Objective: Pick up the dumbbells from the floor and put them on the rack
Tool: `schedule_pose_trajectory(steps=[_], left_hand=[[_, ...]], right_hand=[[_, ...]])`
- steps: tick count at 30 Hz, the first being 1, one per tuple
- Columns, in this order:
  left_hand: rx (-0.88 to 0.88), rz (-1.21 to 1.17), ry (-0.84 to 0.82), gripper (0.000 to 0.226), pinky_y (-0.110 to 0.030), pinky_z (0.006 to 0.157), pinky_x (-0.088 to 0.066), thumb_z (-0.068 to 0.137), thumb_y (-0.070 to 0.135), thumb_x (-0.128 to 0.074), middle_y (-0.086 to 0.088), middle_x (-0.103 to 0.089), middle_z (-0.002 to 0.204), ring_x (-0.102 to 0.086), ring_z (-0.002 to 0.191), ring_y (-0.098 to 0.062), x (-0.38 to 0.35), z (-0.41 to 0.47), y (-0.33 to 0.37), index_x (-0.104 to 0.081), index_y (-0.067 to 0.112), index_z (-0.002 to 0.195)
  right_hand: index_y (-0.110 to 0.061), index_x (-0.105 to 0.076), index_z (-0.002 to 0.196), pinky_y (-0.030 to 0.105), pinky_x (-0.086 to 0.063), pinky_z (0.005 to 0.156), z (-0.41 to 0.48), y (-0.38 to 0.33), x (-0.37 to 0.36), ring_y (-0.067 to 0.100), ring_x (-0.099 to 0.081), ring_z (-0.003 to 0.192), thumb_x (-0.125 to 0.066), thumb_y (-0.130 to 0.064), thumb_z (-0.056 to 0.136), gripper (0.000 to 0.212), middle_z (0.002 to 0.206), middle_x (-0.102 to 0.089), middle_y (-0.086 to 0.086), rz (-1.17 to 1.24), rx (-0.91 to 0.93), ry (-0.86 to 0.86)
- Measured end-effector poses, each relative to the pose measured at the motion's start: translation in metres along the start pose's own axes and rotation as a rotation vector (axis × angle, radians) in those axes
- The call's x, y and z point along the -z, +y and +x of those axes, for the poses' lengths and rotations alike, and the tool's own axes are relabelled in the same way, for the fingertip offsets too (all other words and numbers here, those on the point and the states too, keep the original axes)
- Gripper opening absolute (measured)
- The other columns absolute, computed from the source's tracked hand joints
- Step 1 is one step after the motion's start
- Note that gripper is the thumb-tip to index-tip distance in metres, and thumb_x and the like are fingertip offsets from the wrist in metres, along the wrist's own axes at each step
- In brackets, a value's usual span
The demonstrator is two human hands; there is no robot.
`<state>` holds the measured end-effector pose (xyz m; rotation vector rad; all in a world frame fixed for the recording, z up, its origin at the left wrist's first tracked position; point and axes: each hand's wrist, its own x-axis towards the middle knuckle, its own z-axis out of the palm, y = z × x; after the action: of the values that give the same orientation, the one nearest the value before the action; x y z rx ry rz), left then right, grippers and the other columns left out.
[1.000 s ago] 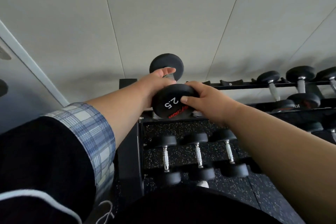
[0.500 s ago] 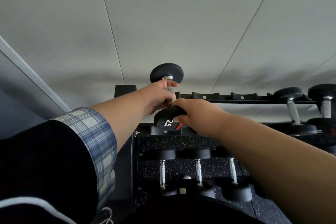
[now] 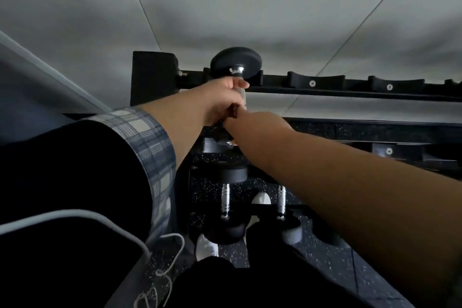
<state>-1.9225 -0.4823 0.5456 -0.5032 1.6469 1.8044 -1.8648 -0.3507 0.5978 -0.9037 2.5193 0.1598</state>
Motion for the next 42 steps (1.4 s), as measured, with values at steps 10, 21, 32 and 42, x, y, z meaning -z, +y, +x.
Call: schedule_pose_trajectory(steps=[10,21,32,42], left_hand=[[-0.149,0.280,0.168,0.033,-0.039,0.081,-0.055,0.091,0.002,-0.056,-0.007,-0.063,0.107,-0.063,0.087,-0.024,0.002,-0.002,-0.031,-0.068,0.031,0.100],[-0.475,1.130,0.224,0.028,-0.022,0.071,-0.038,0.087,0.034,-0.068,0.012,-0.057,0.100,-0.054,0.087,-0.007,0.011,-0.080,-0.093,-0.064,0.030,0.115],[-0.349,1.331,0.276,0.027,-0.032,0.054,-0.039,0.091,0.017,-0.056,0.005,-0.054,0.075,-0.053,0.063,-0.012,0.010,-0.092,-0.090,-0.046,0.028,0.113],[-0.302,1.445,0.221,0.064,-0.041,0.091,-0.049,0.093,0.011,-0.057,-0.005,-0.056,0.137,-0.057,0.115,-0.028,0.015,-0.157,-0.063,-0.030,0.030,0.148]], right_hand=[[-0.026,-0.045,0.135,0.044,-0.053,0.059,0.003,-0.019,-0.054,0.027,-0.058,0.070,-0.068,-0.013,0.088,0.053,0.141,-0.041,0.006,0.177,-0.036,0.144],[-0.028,-0.058,0.113,0.030,-0.038,0.051,-0.014,0.006,-0.075,0.015,-0.056,0.065,-0.057,-0.024,0.096,0.018,0.078,-0.061,-0.005,0.464,-0.271,0.086],[-0.027,-0.061,0.119,0.037,-0.053,0.068,-0.032,-0.010,-0.055,0.020,-0.062,0.076,-0.058,-0.023,0.095,0.024,0.090,-0.066,0.001,0.573,-0.374,0.101],[-0.023,-0.040,0.147,0.038,-0.054,0.080,-0.109,-0.009,-0.036,0.028,-0.062,0.101,-0.062,-0.025,0.096,0.056,0.133,-0.058,0.011,0.611,-0.498,0.150]])
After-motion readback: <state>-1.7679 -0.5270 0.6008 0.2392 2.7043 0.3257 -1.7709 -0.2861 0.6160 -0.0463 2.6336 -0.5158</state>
